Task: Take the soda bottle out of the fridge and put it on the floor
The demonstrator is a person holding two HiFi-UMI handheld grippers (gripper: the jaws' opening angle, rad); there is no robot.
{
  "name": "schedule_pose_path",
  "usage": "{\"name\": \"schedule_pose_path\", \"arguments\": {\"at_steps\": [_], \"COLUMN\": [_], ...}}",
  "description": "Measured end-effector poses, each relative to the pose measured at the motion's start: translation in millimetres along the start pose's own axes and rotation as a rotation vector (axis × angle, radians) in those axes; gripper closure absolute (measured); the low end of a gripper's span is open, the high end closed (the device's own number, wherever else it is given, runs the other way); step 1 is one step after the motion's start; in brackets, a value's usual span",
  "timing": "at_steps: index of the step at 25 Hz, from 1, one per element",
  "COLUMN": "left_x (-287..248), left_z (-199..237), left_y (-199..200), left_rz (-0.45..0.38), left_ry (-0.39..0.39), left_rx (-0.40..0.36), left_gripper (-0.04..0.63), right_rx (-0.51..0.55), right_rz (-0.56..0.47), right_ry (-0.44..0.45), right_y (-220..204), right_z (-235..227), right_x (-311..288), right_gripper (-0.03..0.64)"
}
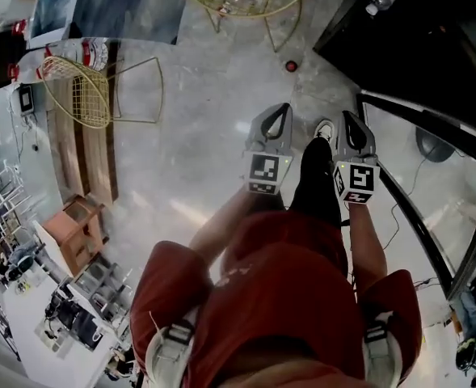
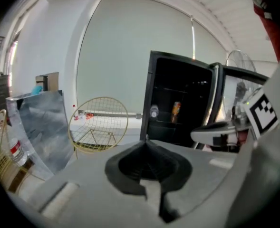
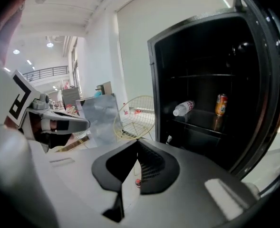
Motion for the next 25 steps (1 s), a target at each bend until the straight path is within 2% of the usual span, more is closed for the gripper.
{"name": "schedule_pose_path", "arguments": {"at_steps": [6, 11, 15, 21, 25], "left_x": [18, 33, 40, 52, 55], "left_z": [-23, -24, -29, -27, -41], "left_y": [73, 127, 151, 175, 187], "left_rz": [-0.042, -0.054, -0.078, -0.137, -0.168], "left_ry": [-0.028, -0.047, -0.069, -0.088, -0.096], "left_rx": [-0.067, -0.117, -0.164, -0.178, -0.201], "left_gripper": [0.595, 0.595, 0.595, 0.595, 0.595], "right_rx": [-0.009, 0.028, 0.042, 0.027, 0.022], "right_rz": [-0.074, -0.056, -0.076, -0.132, -0.154], "right_ry": [-0.037, -0.066, -0.088, -0.142, -0.184], "right_y": [52, 94, 116, 152, 158], "right_z": [-12, -8, -5, -5, -21], "right_x": [46, 70, 87, 109, 128], "right_gripper": [0.615, 0.615, 0.615, 0.615, 0.615]}}
Point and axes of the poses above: the fingertips, and each gripper's own axes: x backward along the fingers, z to its left, y out of its top, the point moved 9 cm from there along x, backward along the fingers, and after that the axes turned 4 degrees about z, right-handed, at the moved point
